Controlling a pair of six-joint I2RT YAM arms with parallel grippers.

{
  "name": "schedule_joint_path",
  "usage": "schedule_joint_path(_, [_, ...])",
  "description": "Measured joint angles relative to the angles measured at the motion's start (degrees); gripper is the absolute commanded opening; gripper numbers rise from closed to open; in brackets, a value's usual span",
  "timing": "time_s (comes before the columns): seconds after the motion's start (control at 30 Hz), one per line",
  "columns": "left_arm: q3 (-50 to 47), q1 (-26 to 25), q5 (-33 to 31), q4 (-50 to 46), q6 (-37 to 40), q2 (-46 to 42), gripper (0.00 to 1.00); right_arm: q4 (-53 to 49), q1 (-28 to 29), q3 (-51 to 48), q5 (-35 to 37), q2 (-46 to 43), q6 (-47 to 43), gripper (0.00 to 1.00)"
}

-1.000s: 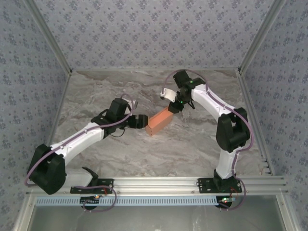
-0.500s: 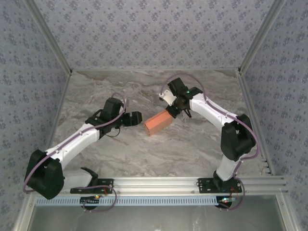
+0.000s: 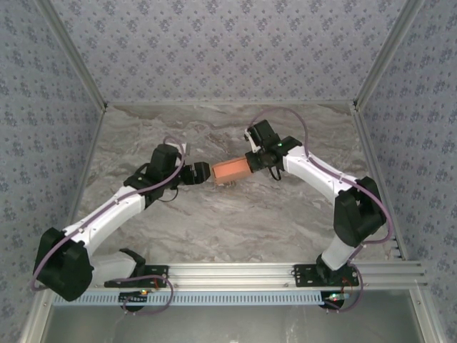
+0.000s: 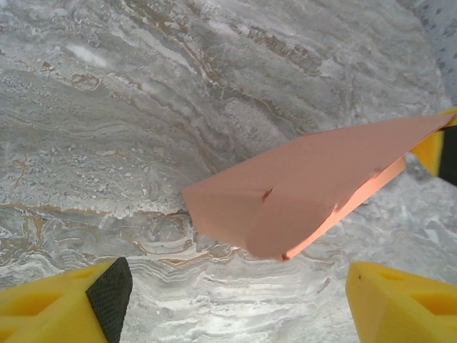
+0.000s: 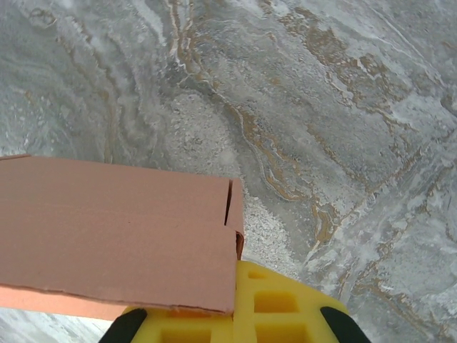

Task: Fold the paper box

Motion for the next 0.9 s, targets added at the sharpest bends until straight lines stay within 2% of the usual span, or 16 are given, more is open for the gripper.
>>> schedule_joint_path(0.3, [1.0,-4.4,-7.2,2.3,4.7,5.0,0.75,0.0,0.0,-0.3,0.1,0.0,4.8,0.05])
schedule_joint_path(0.53, [8.8,-5.0,-11.9,2.2,8.7,11.4,0.55,-2.6,0.0,0.9,0.7,1.5,6.8,0.06])
schedule_joint_path(0.77, [11.5,-5.0,-13.9,1.7,12.6,15.4,0.32,-5.4,0.0,3.0,0.6,3.6,9.0,0.08])
schedule_joint_path(0.9, [14.1,-5.0,-14.1,0.2,14.4,17.8,0.3,-6.0,0.0,3.0,0.4,3.7,10.0,0.1])
